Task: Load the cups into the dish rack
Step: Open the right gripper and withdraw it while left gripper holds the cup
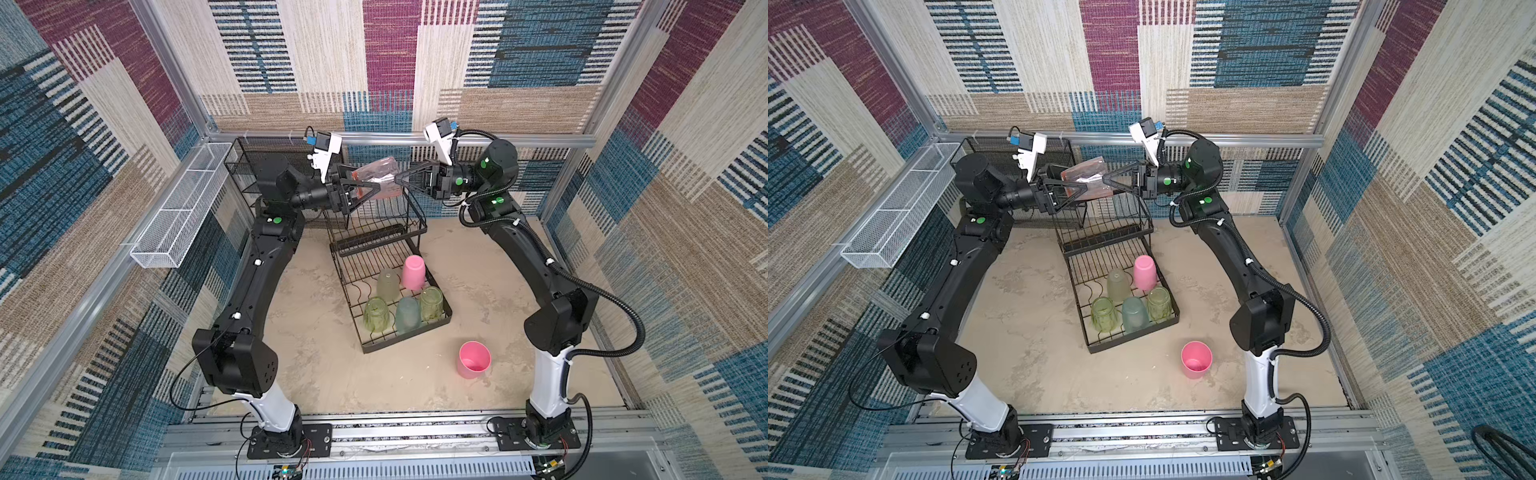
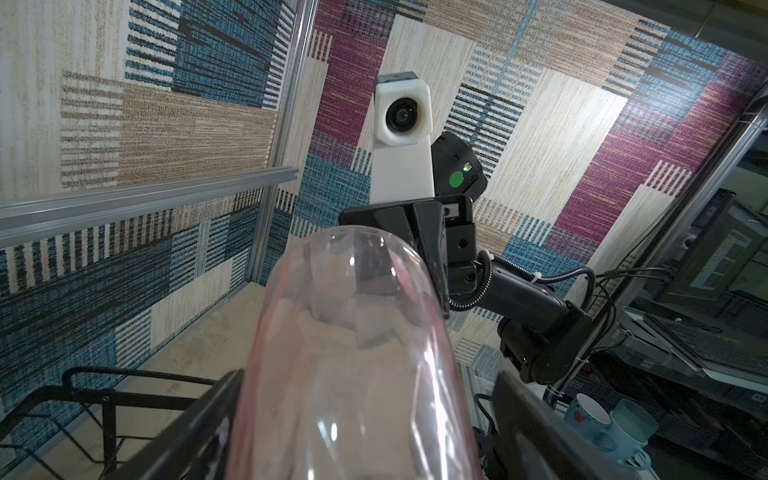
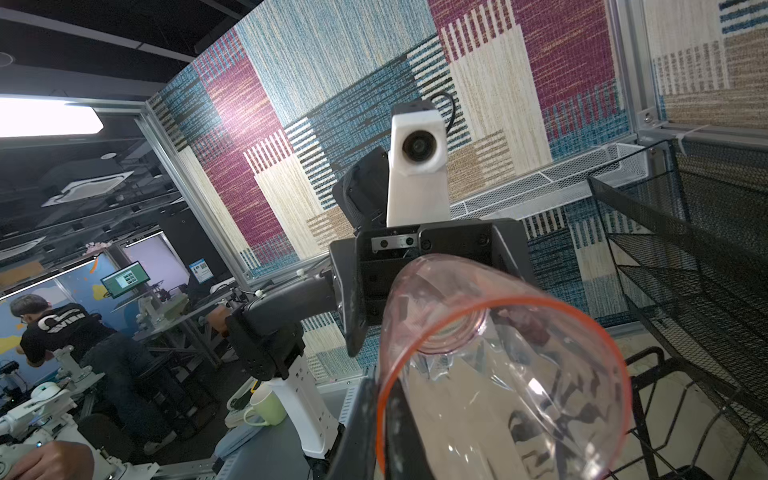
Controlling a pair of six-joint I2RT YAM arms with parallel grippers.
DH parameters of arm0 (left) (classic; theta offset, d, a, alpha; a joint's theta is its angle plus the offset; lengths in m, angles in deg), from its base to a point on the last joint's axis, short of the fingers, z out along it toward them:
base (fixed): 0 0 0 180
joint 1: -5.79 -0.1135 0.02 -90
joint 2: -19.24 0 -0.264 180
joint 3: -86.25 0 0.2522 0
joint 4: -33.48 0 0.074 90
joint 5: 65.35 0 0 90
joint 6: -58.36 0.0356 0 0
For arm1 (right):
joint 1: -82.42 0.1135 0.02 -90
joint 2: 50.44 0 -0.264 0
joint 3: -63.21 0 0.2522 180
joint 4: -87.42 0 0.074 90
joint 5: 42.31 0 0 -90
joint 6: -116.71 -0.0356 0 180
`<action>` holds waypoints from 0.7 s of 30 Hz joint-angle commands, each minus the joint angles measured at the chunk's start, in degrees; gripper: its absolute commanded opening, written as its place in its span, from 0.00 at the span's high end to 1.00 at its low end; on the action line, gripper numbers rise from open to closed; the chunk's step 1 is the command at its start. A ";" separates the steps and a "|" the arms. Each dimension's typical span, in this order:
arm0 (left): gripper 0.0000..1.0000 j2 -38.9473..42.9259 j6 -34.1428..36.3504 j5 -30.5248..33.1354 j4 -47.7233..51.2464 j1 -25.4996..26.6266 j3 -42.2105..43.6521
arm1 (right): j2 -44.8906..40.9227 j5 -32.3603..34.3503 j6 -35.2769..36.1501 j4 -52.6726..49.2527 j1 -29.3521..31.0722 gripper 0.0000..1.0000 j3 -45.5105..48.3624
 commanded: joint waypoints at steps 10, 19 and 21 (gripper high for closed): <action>0.07 0.50 7.16 -1.44 8.01 -0.14 -1.37 | 5.97 1.50 0.29 -4.65 -0.10 1.00 -9.87; 0.09 -0.36 7.39 2.69 8.45 -0.03 -1.02 | 6.29 3.10 1.32 -5.74 0.06 1.00 -10.44; 0.10 -0.66 6.46 3.15 7.67 -0.05 -1.02 | 6.01 3.77 2.48 -6.71 0.12 1.00 -10.41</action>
